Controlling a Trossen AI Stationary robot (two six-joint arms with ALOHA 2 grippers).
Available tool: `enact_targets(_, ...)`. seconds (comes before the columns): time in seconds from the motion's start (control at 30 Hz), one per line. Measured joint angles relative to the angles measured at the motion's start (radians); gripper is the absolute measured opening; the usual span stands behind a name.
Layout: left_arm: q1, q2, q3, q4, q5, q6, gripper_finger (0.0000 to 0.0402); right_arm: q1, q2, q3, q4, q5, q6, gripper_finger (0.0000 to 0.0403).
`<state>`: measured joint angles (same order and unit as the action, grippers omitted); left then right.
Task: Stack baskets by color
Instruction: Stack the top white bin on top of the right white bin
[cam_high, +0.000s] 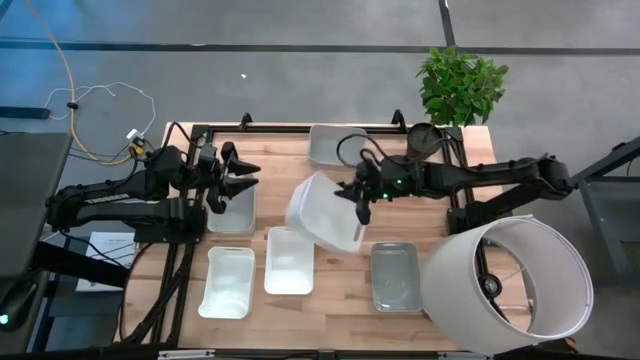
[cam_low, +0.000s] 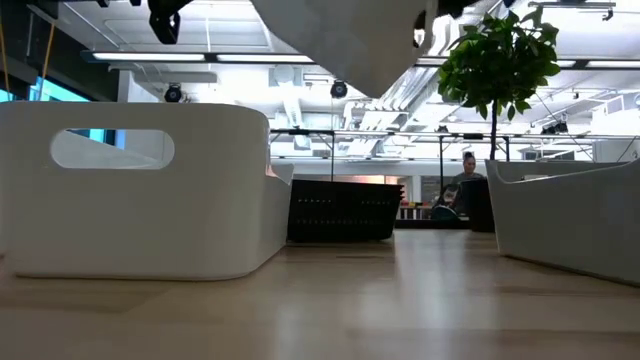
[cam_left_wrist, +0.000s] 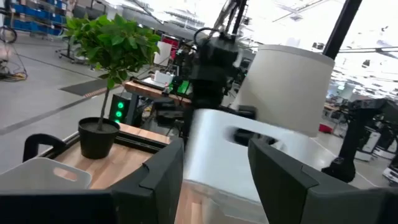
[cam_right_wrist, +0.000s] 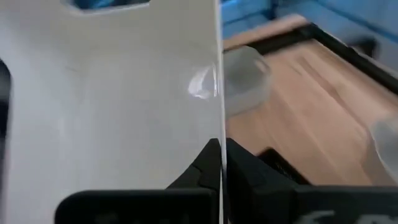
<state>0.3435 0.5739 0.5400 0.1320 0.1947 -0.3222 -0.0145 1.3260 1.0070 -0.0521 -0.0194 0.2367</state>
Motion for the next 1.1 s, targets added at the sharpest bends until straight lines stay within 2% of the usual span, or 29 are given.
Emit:
enact_targets(0.27,0.000,0.000,0.000,0.015,-0.001,-0.011,0.0168,-0.002,0.190,0.221,-0.036,-0.100,-0.347,0.0000)
enact_targets(0.47,0.000,0.000,0.000,0.032,-0.034,-0.015,0.0168,0.013,0.387,0.416,-0.091,-0.306,-0.644,0.0000)
enact_targets(0.6,0.000,0.000,0.000,0.029,-0.072,0.019,0.0168,0.017,0.515,0.545,-0.141,-0.393,-0.763,0.0000)
enact_targets(0.8,0.000,0.000,0.000,0.029,-0.076,0.067,0.0168,0.026,0.667,0.725,-0.187,-0.453,-0.913,0.0000)
enact_targets(1.1,0.000,0.000,0.000,0.023,-0.103,0.098,0.0168,0.051,0.801,0.898,-0.414,-0.454,-1.241,0.0000)
